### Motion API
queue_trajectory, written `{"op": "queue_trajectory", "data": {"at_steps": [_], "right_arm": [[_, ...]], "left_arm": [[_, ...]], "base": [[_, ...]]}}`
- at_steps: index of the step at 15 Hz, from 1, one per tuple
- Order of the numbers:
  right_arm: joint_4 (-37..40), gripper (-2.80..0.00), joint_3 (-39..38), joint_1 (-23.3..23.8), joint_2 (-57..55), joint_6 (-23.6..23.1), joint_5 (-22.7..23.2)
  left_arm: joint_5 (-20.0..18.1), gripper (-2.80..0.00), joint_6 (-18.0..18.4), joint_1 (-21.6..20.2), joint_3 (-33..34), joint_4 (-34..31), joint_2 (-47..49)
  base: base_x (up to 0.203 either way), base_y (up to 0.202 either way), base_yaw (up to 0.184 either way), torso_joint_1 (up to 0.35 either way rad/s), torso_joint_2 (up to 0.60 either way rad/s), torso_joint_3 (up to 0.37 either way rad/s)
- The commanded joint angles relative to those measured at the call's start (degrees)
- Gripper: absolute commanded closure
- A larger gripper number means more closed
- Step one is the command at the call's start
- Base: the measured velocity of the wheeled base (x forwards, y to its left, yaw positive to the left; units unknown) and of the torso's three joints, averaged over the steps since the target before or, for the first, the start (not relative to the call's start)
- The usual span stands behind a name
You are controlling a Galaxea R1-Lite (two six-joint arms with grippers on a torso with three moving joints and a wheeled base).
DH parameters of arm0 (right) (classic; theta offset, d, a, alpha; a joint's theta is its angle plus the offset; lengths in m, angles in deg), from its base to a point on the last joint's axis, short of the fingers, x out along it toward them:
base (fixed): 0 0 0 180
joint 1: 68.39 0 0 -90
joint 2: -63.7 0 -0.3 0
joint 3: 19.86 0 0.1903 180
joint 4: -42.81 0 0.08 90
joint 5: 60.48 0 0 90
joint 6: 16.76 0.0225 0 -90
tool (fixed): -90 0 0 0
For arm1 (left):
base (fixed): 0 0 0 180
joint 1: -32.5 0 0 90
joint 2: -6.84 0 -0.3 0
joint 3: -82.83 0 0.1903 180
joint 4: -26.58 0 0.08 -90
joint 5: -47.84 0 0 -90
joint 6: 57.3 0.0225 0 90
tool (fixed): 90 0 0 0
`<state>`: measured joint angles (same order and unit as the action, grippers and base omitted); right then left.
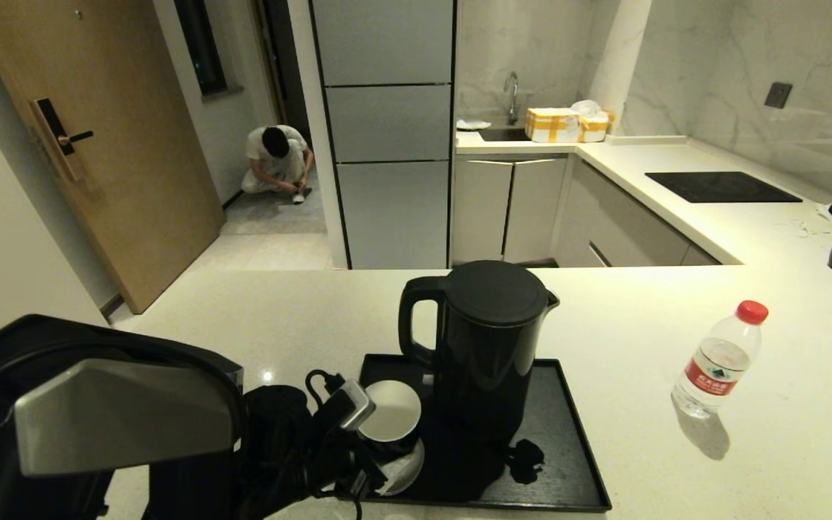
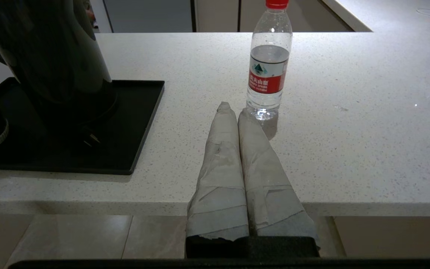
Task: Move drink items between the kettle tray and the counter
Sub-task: Pick up the tea cup
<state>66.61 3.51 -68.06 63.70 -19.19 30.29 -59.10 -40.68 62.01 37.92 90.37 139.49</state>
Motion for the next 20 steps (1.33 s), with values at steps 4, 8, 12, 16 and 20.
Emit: {"op": "queue_trajectory", "data": {"at_steps": [4,8,12,16,20], "right_arm": [[0.00,0.00,-0.09,0.02,0.00,-0.04,0.02],[0.00,0.00,-0.09,0.02,0.00,-0.04,-0.05],[0.00,0.00,-0.09,-0.01,0.00,-0.04,-0.01],[0.00,0.00,-0.09,0.02,0.00,-0.04,0.02],[0.00,0.00,-0.09,0.02,0.00,-0.04,-0.06]], "left_arm": [[0.60,-2.80,0.08,0.19,-1.13,0.51,0.33],[0.71,-2.80,0.08,0.64,-1.14,0.51,0.43],[1.39,-2.80,0.08,0.81,-2.07,0.51,0.86],[1.39,-2.80,0.08,0.81,-2.19,0.51,0.95],[1.39,-2.80,0.08,0.81,-2.28,0.51,0.95]], "base": [[0.000,0.000,0.000,0.000,0.00,0.000],[0.000,0.000,0.000,0.000,0.00,0.000],[0.000,0.000,0.000,0.000,0.00,0.000],[0.000,0.000,0.000,0.000,0.00,0.000],[0.000,0.000,0.000,0.000,0.00,0.000]]}}
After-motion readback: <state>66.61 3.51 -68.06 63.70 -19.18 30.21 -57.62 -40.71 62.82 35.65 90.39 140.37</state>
